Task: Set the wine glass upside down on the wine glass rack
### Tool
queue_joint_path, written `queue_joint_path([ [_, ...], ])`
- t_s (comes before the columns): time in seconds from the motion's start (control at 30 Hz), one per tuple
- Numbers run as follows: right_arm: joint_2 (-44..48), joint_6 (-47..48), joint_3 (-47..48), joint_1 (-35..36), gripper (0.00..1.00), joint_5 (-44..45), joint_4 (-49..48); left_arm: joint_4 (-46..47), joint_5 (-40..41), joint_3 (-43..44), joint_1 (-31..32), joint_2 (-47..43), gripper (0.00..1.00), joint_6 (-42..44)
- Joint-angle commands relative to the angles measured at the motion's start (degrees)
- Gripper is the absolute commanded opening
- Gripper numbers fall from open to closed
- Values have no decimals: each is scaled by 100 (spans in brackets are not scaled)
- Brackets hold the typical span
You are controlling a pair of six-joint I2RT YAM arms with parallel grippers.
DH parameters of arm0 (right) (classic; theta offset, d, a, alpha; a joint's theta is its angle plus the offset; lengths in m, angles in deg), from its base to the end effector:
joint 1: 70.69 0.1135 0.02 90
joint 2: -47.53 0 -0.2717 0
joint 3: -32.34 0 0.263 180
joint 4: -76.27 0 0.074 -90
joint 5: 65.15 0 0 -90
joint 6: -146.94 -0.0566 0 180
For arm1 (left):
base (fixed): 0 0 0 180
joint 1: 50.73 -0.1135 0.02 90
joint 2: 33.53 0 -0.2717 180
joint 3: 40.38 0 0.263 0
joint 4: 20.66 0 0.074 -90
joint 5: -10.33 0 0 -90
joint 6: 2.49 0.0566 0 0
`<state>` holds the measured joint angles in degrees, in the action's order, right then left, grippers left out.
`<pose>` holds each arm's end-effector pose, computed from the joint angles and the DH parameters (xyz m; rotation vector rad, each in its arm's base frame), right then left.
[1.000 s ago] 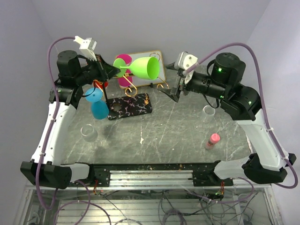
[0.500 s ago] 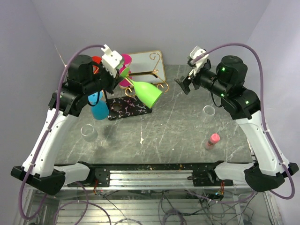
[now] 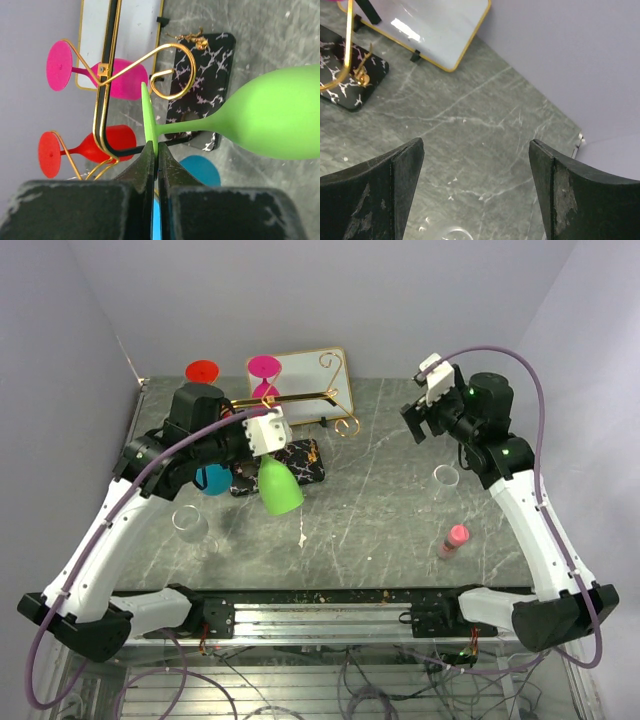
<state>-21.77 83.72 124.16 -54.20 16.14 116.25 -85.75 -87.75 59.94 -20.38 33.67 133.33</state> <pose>0.2765 0.0908 0.4294 -0.7862 1.6989 0.0188 0.2077 -0.1308 0.4388 1.3737 1.6182 0.0099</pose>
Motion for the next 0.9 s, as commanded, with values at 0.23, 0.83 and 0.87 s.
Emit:
queue_joint_path([
  [0.23, -23, -216, -1017, -723, 86, -1140, -680, 31, 932, -310, 127, -161, 7, 1577],
  [0.83, 112, -292, -1127, -1203, 86, -1733, -594, 2727, 3161, -1761, 848, -158, 7, 2319],
  [0.87, 117, -301, -1127, -1220, 86, -1753, -587, 2781, 3167, -1786, 861, -163, 7, 2324],
])
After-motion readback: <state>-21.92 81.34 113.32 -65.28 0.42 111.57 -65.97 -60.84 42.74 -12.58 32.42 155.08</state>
